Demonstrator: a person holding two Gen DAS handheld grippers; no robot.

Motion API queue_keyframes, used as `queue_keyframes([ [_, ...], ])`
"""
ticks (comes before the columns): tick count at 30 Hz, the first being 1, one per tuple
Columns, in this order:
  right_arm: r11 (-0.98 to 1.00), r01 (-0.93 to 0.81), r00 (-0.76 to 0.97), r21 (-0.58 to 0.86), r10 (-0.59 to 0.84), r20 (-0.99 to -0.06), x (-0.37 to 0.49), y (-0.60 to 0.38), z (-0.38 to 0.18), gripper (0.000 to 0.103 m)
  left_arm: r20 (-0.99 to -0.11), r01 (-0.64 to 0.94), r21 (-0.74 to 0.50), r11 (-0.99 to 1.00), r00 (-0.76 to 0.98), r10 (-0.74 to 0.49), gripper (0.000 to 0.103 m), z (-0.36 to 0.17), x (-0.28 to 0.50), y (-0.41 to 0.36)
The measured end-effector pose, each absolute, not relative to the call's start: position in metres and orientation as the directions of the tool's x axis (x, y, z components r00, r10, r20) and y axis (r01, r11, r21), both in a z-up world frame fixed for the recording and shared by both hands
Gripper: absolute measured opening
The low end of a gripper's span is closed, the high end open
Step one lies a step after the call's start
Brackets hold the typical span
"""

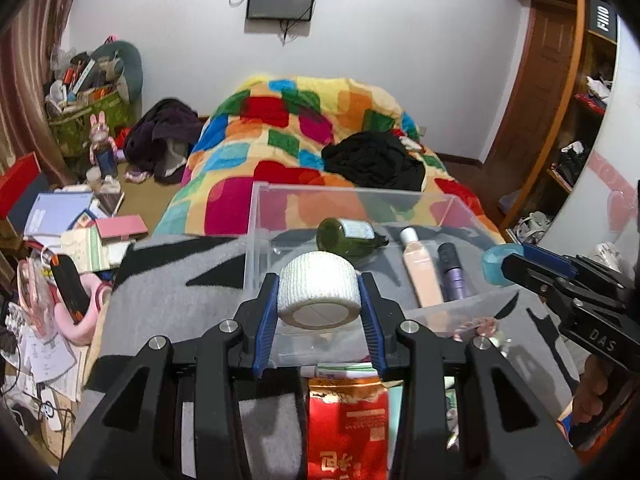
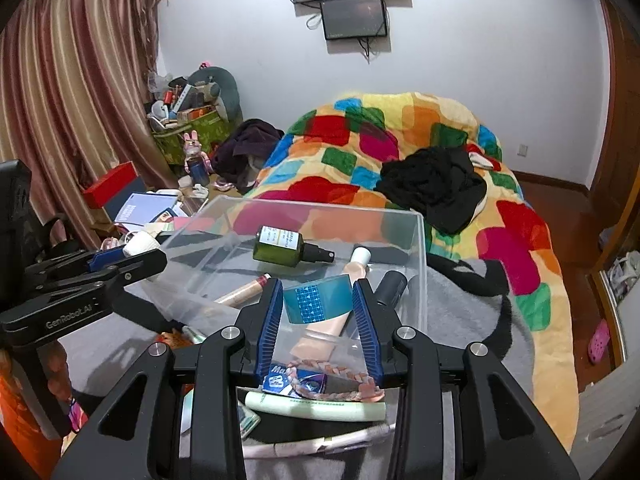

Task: Organize objects
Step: 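Carry both tape rolls into the clear box and open both grippers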

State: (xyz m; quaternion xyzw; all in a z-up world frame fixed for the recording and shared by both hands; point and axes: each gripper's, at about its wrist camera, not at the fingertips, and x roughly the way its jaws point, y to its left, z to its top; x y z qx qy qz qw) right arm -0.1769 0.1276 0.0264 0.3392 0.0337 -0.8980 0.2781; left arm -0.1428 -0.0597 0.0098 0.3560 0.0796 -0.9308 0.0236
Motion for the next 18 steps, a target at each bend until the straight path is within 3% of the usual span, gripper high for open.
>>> queue_keyframes([
  [12,-0.834,0.528,-0.547,0.159,-0.477,-0.688,-0.194,0.118,0.004,0.033,-0.691,0.083,-0.104,-0.991,-0.723,0.012,0.039,-0.005,-0.156,-0.05],
  [18,-0.833,0.521,-0.521,0.188,-0.484,-0.703,-0.199,0.118,0.002,0.034,-0.689,0.071,-0.091,-0.993,-0.725,0.011,0.05,-0.002,-0.154,-0.044],
])
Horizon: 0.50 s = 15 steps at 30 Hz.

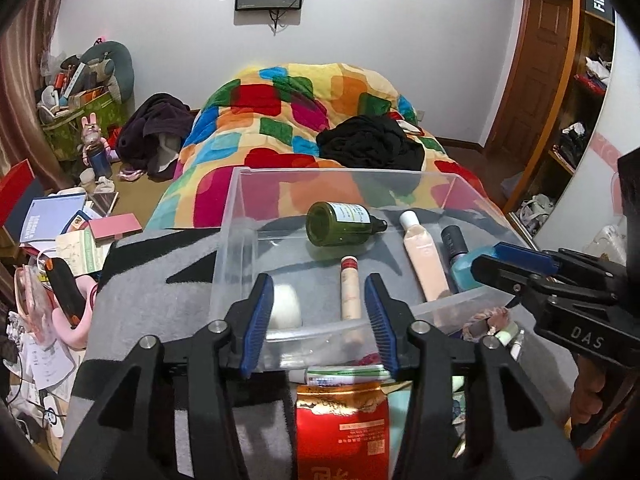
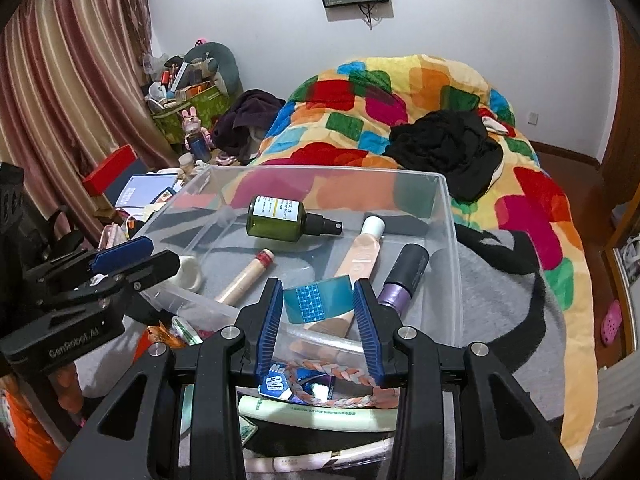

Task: Organize objects
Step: 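Carry both tape rolls into the clear box and open both grippers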

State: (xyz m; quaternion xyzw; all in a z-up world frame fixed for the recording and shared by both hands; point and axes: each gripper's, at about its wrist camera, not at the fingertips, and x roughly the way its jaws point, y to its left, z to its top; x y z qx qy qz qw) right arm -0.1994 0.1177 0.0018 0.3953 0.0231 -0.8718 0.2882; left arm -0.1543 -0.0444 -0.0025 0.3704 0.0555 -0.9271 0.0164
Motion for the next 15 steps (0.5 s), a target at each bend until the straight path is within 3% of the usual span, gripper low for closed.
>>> queue_keyframes([
  [6,-0.84,0.518,-0.539,0.159,-0.465,-0.702,-0.195,0.12,0.006,0.036,-0.681,0.054,-0.088,-0.995,-0.732,0.021,0.056,0.003,-0.146,-0.038],
  [15,-0.833,0.532,-0.568,0.149,-0.483,-0.666,-0.173,0.128,0.025,0.053,-0.655,0.057,-0.085,-0.995,-0.755,0.012,0.068,0.014,-0.123,-0.04],
])
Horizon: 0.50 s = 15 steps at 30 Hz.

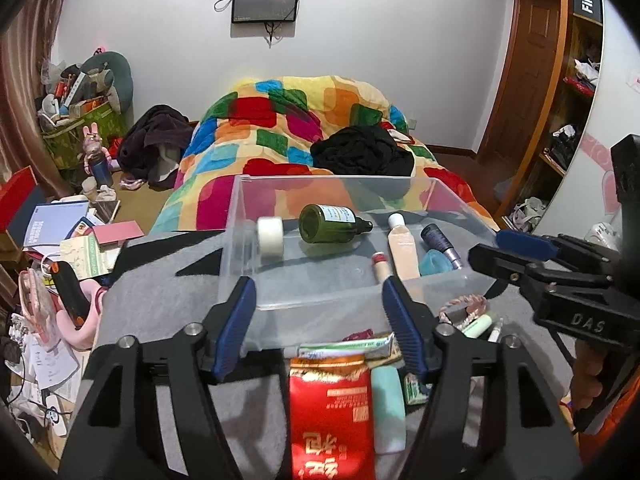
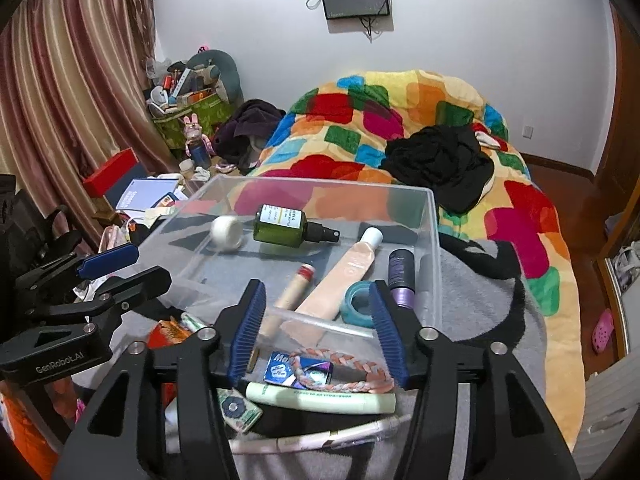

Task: Organize objects
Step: 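Carry both tape rolls into the clear box and open both grippers, then grasp the red packet with the left gripper while the right moves toward the white pen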

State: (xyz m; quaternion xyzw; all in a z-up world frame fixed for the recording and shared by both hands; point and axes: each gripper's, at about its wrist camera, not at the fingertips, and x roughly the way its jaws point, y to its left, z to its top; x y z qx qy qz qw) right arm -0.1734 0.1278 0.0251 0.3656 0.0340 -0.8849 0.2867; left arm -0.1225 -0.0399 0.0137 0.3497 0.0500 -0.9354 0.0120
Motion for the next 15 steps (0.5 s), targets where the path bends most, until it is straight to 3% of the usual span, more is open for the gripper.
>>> queue_keyframes([
  [8,-0.815,0.554,-0.547,0.172,-0.512,-0.662,-0.149,0.138,0.027,0.058,-0.69,0.051,-0.059,-0.997,-0.723,0.004,0.07,-0.003,-0.099,-0.042],
  [15,-0.83,0.54,-0.518,0.14,-0.46,-0.721,-0.131,0.151,-0.002,0.059,-0.76,0.032,-0.075,-0.997,-0.649,0.037,0.074,-0.036,-0.093,-0.035],
])
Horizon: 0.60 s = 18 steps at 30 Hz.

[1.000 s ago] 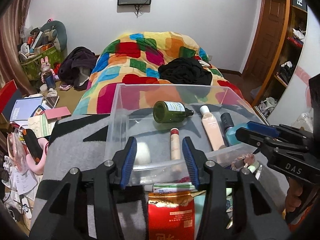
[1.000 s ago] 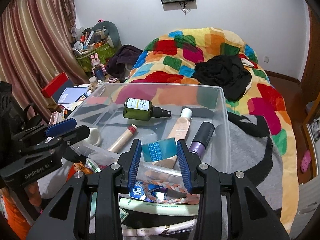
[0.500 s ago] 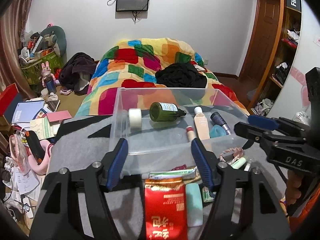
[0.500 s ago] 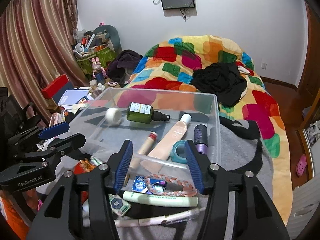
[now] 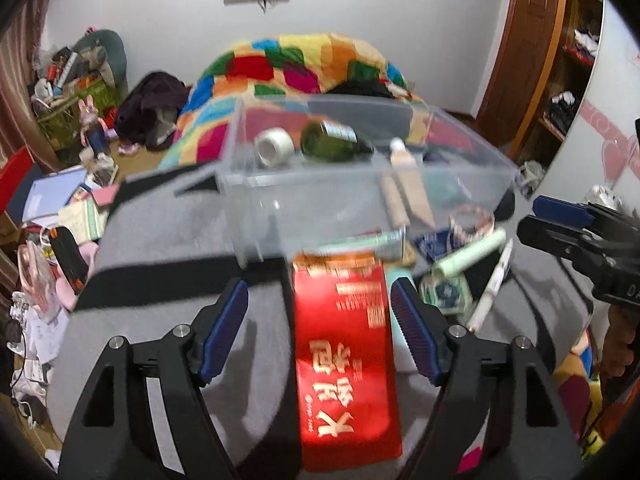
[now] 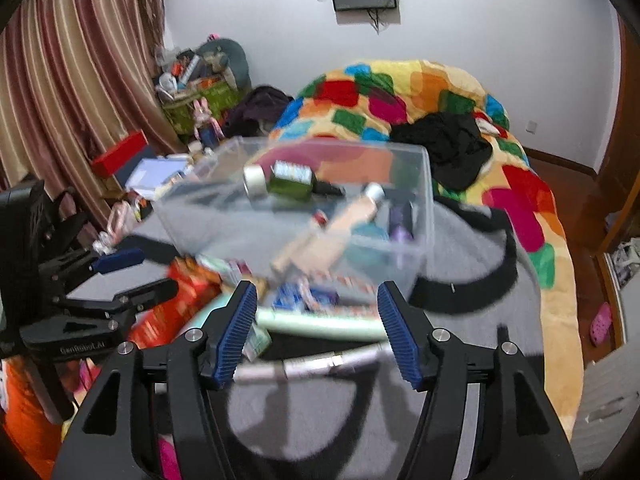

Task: Organize objects
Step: 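Grasp the red packet with the left gripper while the right moves toward the white pen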

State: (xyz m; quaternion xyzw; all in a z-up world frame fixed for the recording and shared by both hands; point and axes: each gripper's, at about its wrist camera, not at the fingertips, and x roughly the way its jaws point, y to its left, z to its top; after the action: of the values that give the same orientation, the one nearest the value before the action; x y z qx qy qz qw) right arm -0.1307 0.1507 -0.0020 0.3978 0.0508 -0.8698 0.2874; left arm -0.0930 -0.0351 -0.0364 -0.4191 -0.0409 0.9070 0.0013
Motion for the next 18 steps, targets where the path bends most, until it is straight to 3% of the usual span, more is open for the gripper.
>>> queue_keyframes([
  [7,-0.876,0.412,-0.432,0.251,-0.43,-0.793,-0.128,0.168,-0.044,0.06,-0.778,0.034,-0.082,-0.996,-0.627,0.043,0.079,-0.053,-0.1,-0.025],
  [10,-0.892,0.348,-0.437,0.288,-0.426,-0.792,-0.132,0.168,-0.05,0.068,-0.771,0.043,-0.091,-0.995,-0.635,0.043,0.078,-0.054,-0.101,-0.027],
  [13,-0.91,0.304,-0.459,0.283,-0.4,-0.794,-0.133,0.159,-0.051,0.081,-0.763,0.041,-0.124,-0.991,-0.642,0.069,0.064,-0.054,-0.098,-0.03],
  [15,-0.93,0.294,-0.489,0.221,-0.345,-0.801,-0.13,0.149,-0.054,0.082,-0.769,0.044,-0.129,-0.991,-0.636,0.072,0.053,-0.055,-0.095,-0.033],
  [18,-0.942,0.311,-0.535,0.127,-0.285,-0.795,-0.124,0.139,-0.055,0.081,-0.766,0.046,-0.133,-0.99,-0.639,0.073,0.053,-0.056,-0.089,-0.037],
])
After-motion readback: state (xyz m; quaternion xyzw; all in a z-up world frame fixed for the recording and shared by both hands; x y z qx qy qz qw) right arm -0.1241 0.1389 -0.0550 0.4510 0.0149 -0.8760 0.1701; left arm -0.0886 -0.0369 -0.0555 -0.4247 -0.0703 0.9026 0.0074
